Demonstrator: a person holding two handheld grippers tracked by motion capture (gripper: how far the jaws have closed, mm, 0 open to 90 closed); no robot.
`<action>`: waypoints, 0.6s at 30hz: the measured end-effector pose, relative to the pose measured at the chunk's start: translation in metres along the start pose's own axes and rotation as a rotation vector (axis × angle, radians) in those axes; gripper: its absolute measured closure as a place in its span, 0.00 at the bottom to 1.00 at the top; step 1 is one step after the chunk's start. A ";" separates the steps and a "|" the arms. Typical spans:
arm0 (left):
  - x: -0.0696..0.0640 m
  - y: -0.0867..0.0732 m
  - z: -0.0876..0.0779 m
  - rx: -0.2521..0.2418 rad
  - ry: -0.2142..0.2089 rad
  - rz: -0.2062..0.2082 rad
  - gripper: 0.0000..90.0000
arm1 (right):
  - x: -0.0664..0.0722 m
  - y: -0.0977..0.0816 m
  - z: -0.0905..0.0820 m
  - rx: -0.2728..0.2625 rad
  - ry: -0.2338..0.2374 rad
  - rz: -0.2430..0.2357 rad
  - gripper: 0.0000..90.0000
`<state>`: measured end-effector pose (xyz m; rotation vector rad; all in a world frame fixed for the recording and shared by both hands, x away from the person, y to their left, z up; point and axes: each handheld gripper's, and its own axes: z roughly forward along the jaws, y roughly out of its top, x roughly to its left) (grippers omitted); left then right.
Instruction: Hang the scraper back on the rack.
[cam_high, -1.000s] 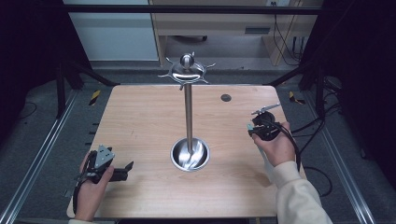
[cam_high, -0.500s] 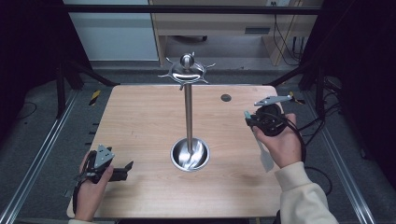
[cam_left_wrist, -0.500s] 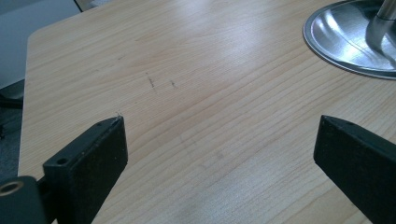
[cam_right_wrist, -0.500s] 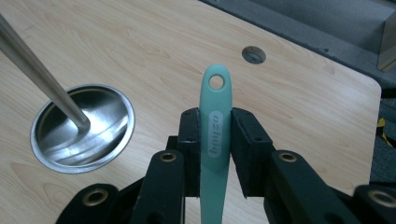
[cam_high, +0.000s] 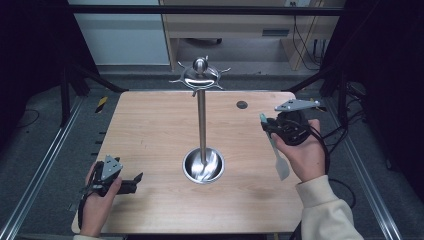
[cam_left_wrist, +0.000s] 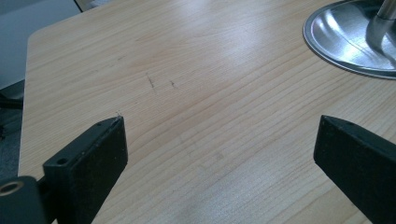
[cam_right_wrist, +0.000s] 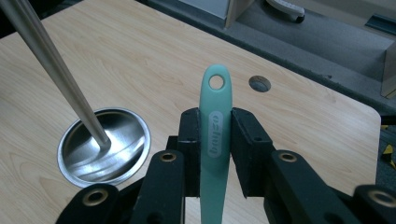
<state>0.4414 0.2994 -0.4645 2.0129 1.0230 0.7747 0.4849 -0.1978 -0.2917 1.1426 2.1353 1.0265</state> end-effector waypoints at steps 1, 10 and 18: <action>0.000 0.000 0.000 0.000 0.000 0.001 0.03 | 0.001 0.001 -0.001 -0.002 0.000 0.002 0.82; -0.001 0.000 0.000 0.003 -0.002 0.005 0.03 | 0.007 0.009 -0.008 -0.038 0.017 -0.006 0.82; 0.000 0.000 0.000 0.002 -0.001 0.004 0.03 | 0.012 0.014 -0.015 -0.075 0.039 -0.019 0.82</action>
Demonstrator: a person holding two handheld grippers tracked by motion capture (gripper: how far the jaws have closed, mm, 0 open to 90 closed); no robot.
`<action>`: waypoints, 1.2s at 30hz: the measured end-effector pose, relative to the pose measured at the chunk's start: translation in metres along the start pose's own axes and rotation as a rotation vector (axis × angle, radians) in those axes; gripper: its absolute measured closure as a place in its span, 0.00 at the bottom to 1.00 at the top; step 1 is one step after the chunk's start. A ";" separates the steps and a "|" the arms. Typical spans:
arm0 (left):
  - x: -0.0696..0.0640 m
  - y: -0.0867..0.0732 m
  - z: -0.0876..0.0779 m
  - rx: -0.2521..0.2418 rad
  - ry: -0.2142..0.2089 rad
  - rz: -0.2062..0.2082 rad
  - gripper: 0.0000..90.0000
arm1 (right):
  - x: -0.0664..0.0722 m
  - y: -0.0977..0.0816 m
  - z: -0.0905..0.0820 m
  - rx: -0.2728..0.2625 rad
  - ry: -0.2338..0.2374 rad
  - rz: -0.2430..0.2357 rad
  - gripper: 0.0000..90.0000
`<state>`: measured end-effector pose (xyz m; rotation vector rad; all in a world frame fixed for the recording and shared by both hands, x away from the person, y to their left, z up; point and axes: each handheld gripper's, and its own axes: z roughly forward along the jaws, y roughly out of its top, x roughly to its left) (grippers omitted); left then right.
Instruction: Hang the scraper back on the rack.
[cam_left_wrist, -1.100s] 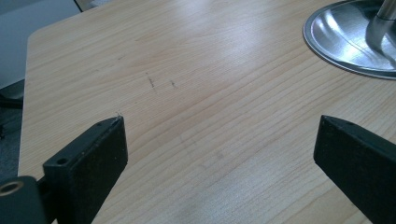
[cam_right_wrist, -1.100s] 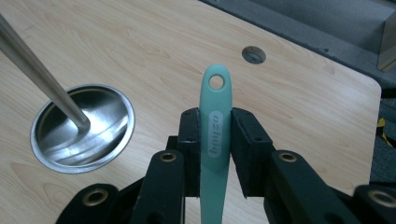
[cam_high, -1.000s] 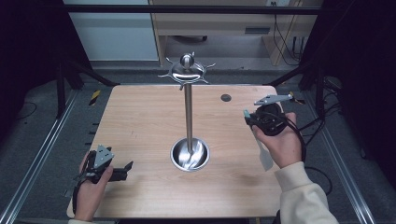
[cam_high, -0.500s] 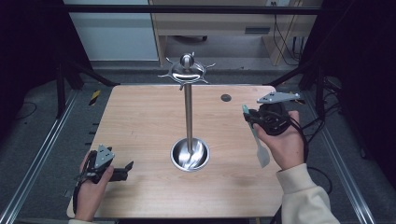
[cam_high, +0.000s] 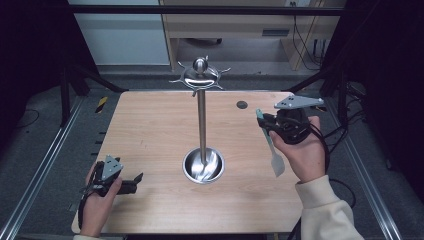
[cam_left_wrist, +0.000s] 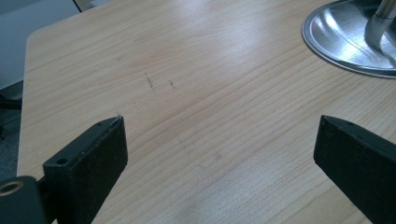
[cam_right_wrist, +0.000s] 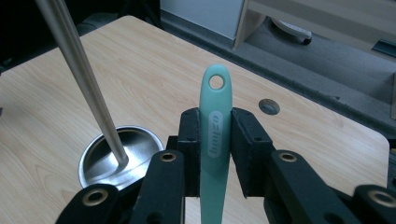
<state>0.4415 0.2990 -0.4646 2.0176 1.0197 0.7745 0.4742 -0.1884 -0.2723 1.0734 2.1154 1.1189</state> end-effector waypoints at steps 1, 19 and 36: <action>0.000 0.000 0.000 0.000 0.000 0.000 0.03 | 0.000 0.000 0.000 0.000 0.000 0.000 0.82; 0.000 0.000 0.000 -0.001 0.003 -0.001 0.03 | 0.016 0.014 -0.011 -0.067 0.048 -0.033 0.82; 0.000 0.000 0.000 0.000 -0.002 0.001 0.03 | 0.031 0.027 -0.018 -0.124 0.086 -0.058 0.82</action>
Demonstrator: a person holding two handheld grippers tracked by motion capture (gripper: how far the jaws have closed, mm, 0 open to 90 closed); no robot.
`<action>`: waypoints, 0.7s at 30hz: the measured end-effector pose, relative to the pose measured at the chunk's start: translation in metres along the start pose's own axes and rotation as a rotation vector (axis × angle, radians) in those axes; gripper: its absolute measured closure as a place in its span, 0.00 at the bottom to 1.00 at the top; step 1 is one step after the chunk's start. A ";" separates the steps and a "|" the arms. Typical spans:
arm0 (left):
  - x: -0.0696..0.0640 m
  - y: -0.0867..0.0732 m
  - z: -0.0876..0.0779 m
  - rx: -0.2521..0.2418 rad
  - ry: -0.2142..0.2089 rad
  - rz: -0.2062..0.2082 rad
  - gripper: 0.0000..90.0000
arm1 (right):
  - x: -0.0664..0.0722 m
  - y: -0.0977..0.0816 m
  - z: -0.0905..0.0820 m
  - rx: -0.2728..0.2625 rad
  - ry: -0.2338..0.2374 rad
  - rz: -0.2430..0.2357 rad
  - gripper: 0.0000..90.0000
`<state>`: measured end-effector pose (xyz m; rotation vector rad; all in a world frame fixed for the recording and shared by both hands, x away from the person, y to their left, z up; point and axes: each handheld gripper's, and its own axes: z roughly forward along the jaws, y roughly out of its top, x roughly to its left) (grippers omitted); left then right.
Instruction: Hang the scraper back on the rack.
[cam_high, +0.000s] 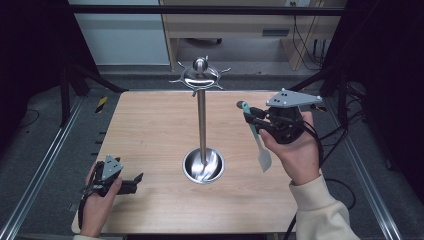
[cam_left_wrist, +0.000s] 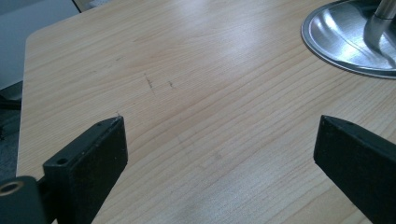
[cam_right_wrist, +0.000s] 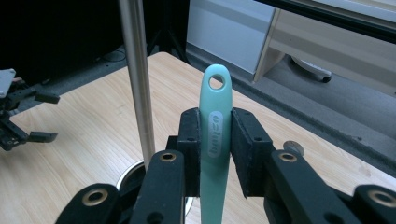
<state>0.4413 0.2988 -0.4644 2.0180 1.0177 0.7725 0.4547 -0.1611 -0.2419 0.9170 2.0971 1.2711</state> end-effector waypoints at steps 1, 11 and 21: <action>0.000 0.000 0.000 0.000 0.000 0.000 0.03 | 0.000 0.000 0.000 0.000 0.000 0.000 0.82; 0.000 0.000 0.000 -0.001 -0.001 -0.001 0.03 | 0.005 0.008 -0.004 -0.029 0.013 -0.004 0.82; 0.000 0.000 0.000 -0.002 -0.001 -0.001 0.03 | 0.009 0.014 -0.007 -0.058 0.020 -0.008 0.82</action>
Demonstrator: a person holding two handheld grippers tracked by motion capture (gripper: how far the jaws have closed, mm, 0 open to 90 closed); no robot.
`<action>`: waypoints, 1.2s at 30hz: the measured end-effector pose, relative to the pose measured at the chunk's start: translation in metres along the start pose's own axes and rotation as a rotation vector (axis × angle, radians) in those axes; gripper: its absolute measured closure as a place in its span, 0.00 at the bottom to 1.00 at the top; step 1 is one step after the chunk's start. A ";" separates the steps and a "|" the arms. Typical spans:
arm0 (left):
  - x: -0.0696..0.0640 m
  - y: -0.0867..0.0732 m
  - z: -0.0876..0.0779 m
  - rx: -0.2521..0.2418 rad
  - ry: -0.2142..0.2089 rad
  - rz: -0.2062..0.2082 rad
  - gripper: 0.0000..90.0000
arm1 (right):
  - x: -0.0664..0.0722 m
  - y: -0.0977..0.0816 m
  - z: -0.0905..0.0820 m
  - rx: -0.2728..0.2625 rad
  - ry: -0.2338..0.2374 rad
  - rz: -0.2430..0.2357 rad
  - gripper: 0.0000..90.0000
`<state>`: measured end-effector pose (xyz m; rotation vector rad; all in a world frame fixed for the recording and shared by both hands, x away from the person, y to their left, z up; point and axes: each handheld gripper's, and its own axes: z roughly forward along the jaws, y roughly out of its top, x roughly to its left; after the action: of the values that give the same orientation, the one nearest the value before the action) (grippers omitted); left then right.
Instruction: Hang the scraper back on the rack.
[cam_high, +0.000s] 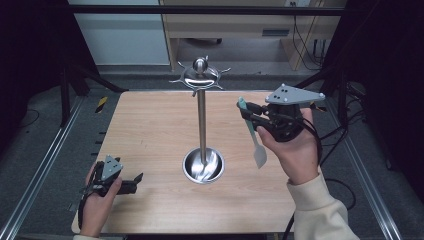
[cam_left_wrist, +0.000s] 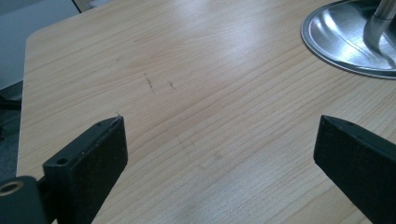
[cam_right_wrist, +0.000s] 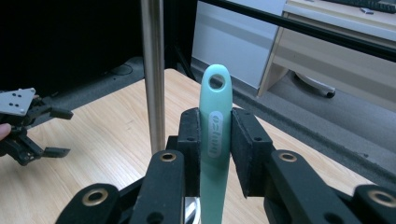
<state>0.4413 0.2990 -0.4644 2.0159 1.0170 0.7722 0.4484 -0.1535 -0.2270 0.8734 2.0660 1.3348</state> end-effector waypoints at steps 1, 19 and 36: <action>0.000 0.000 0.000 0.000 0.000 -0.001 0.03 | 0.001 0.001 0.000 -0.004 0.002 -0.004 0.82; 0.000 0.000 0.000 0.001 0.000 0.000 0.03 | 0.006 0.011 -0.003 -0.051 0.007 -0.001 0.82; 0.000 0.000 0.000 0.001 0.000 -0.001 0.03 | 0.010 0.016 -0.003 -0.095 0.006 0.007 0.82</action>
<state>0.4413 0.2994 -0.4644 2.0160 1.0186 0.7706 0.4438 -0.1429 -0.2117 0.8371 1.9880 1.4283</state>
